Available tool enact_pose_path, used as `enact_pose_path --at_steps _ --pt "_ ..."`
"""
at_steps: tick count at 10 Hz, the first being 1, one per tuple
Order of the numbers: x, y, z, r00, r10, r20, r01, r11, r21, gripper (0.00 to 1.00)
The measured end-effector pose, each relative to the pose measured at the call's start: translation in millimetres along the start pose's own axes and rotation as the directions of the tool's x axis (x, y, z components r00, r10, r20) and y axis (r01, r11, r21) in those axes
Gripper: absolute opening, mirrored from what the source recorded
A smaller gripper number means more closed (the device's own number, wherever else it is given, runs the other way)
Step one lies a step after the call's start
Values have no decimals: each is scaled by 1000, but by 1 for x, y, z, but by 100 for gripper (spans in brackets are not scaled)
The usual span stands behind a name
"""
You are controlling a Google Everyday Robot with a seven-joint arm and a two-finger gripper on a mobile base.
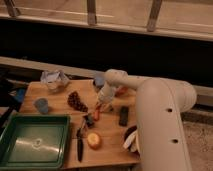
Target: Place pepper in red bowl
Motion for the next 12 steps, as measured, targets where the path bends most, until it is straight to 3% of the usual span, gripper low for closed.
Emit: enact_pose_path --at_steps 4,9,12 --pt "8 13 -33 1000 0 1 0 1000 0 0" --pt "9 14 -32 1000 -2 0 2 1000 0 0" --pt "1 33 -57 996 -53 76 53 999 1 0"
